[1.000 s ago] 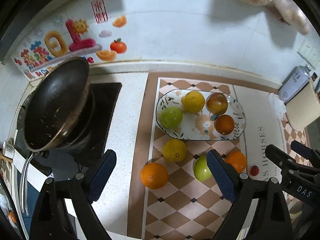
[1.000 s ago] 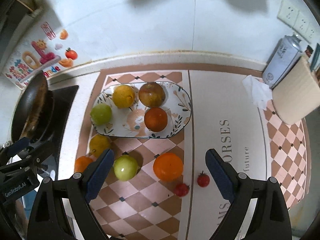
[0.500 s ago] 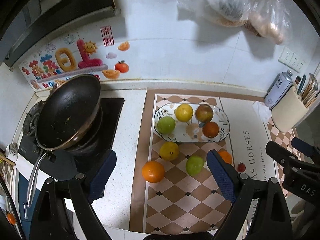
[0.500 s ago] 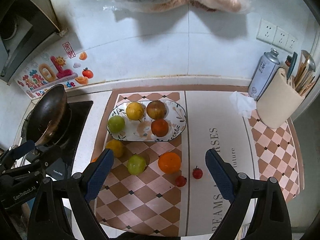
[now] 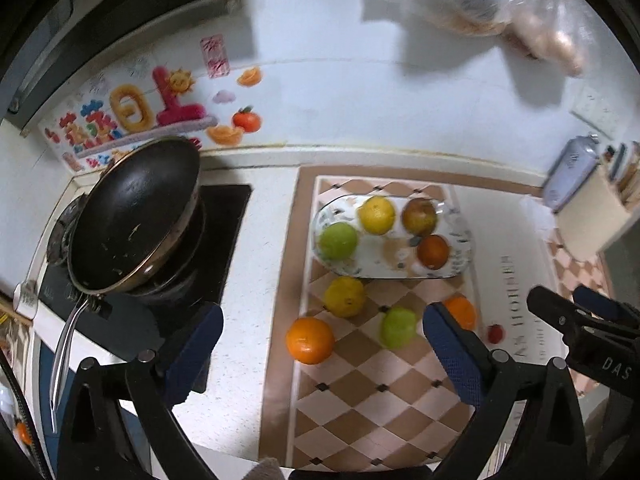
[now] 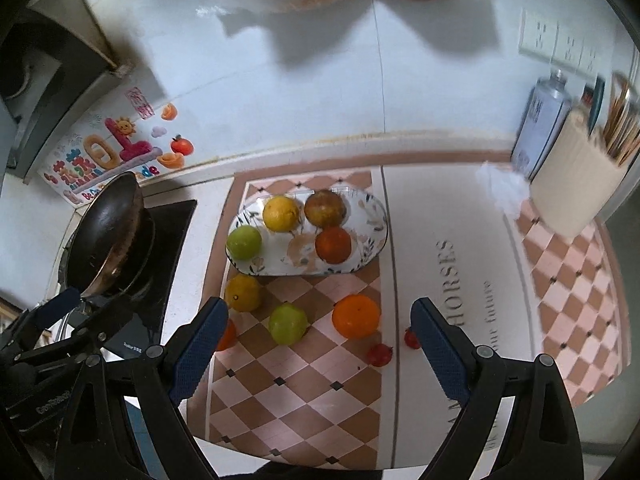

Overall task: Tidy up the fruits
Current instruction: 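Lift both open tools up away from the plate, then grasp an orange with the left tool while the right tool grasps a green apple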

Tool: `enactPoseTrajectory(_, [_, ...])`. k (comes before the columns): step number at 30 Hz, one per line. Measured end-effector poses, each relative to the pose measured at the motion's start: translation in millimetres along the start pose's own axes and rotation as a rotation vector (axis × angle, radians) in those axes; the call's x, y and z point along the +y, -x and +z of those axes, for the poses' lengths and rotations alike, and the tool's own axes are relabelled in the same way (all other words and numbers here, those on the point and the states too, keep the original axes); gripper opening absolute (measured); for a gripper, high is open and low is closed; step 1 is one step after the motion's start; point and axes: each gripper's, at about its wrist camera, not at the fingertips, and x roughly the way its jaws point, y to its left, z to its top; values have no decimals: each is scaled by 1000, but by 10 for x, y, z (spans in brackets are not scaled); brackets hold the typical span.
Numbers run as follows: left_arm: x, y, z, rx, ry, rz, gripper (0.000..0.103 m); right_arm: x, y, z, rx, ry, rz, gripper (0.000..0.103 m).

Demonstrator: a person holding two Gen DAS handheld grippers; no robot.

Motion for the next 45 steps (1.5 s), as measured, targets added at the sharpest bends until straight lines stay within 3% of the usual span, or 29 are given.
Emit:
enactPoseTrajectory(5, [203, -451, -64, 93, 42, 115, 102, -122, -800, -49, 172, -39, 72, 95])
enactPoseTrajectory(9, [355, -797, -139, 190, 89, 152, 102, 30, -1436, -139, 270, -6, 146, 94])
enactPoseTrajectory(13, [428, -1095, -233, 288, 131, 156, 102, 250, -1974, -179, 347, 60, 147, 81])
enactPoseTrajectory(16, [458, -1333, -309, 369, 162, 117, 102, 362, -2338, -246, 416, 107, 135, 75])
enactPoseTrajectory(17, [454, -1402, -336, 390, 168, 108, 102, 397, -2428, -275, 433, 124, 133, 67])
enactPoseTrajectory(19, [420, -1549, -374, 433, 166, 83, 102, 527, -2439, -291, 401, 210, 106, 60])
enactPoseTrajectory(25, [237, -1946, -470, 519, 106, 8, 102, 418, -2364, -412, 443, 205, 132, 59])
enactPoseTrajectory(27, [179, -2036, -482, 514, 88, -22, 91, 386, -2325, -455, 461, 200, 139, 59])
enactPoseTrajectory(28, [159, -2065, -495, 515, 83, -35, 73, 378, -2309, -480, 466, 201, 141, 59])
enactPoseTrajectory(29, [141, -2081, -511, 517, 89, -63, 64, 370, -2301, -497, 468, 204, 141, 59])
enactPoseTrajectory(34, [28, -2022, -589, 487, 55, -49, 63, 379, -2256, -601, 459, 215, 130, 59])
enactPoseTrajectory(41, [58, -1847, -771, 491, 107, -66, 63, 331, -2233, -520, 454, 186, 135, 59])
enactPoseTrajectory(45, [11, -1558, -494, 433, 113, -114, 63, 205, -2039, -348, 410, 111, 185, 59])
